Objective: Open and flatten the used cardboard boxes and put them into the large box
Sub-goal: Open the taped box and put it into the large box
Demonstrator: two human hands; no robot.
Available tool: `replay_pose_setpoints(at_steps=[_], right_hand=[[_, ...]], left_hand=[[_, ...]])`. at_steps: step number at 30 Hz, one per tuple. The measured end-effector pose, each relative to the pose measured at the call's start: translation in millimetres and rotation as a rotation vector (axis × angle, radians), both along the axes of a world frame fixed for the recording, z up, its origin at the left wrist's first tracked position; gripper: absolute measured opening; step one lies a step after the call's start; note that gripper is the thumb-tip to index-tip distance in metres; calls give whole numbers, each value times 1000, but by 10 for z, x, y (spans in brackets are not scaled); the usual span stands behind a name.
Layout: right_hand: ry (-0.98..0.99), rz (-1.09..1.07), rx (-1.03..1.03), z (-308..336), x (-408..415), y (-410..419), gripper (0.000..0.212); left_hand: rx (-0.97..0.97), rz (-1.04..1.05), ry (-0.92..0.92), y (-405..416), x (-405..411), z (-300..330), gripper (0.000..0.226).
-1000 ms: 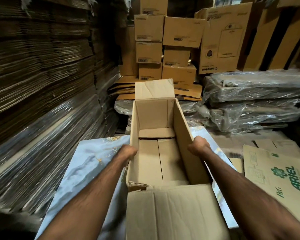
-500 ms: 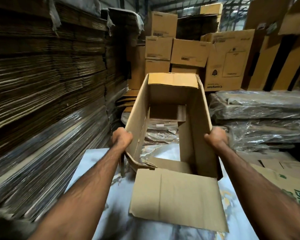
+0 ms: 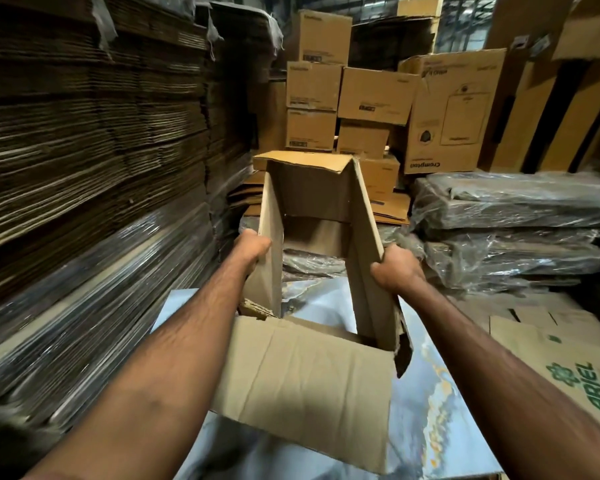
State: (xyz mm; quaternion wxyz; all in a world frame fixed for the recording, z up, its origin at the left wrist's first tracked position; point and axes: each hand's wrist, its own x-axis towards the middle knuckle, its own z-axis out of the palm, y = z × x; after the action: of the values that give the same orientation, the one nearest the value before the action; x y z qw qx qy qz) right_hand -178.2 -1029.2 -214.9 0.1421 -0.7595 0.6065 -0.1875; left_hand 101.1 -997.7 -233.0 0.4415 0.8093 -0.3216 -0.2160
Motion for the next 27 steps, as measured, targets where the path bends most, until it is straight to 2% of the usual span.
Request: replay_pose_setpoints(at_steps=[6, 8, 10, 12, 15, 19, 23, 27], right_hand=[[55, 76, 11, -74, 44, 97, 33], [12, 31, 6, -60, 27, 73, 32], [-53, -46, 8, -27, -14, 2, 32], [-113, -111, 7, 17, -40, -71, 33], [-152, -172, -15, 102, -139, -191, 32], [-88, -195, -66, 203, -289, -291, 32], [-4, 47, -80, 261, -12, -115, 31], [33, 181, -55, 178, -8, -16, 25]], left_hand=[[-5, 128, -44, 19, 38, 43, 45], [21, 46, -26, 82, 24, 75, 40], [159, -141, -33, 215, -44, 114, 32], [284, -245, -132, 312, -72, 114, 27], [135, -89, -182, 323, 60, 146, 28], [30, 98, -212, 223, 139, 262, 31], [-2, 73, -47, -34, -259, 352, 43], [-117, 134, 144, -102, -254, 259, 41]])
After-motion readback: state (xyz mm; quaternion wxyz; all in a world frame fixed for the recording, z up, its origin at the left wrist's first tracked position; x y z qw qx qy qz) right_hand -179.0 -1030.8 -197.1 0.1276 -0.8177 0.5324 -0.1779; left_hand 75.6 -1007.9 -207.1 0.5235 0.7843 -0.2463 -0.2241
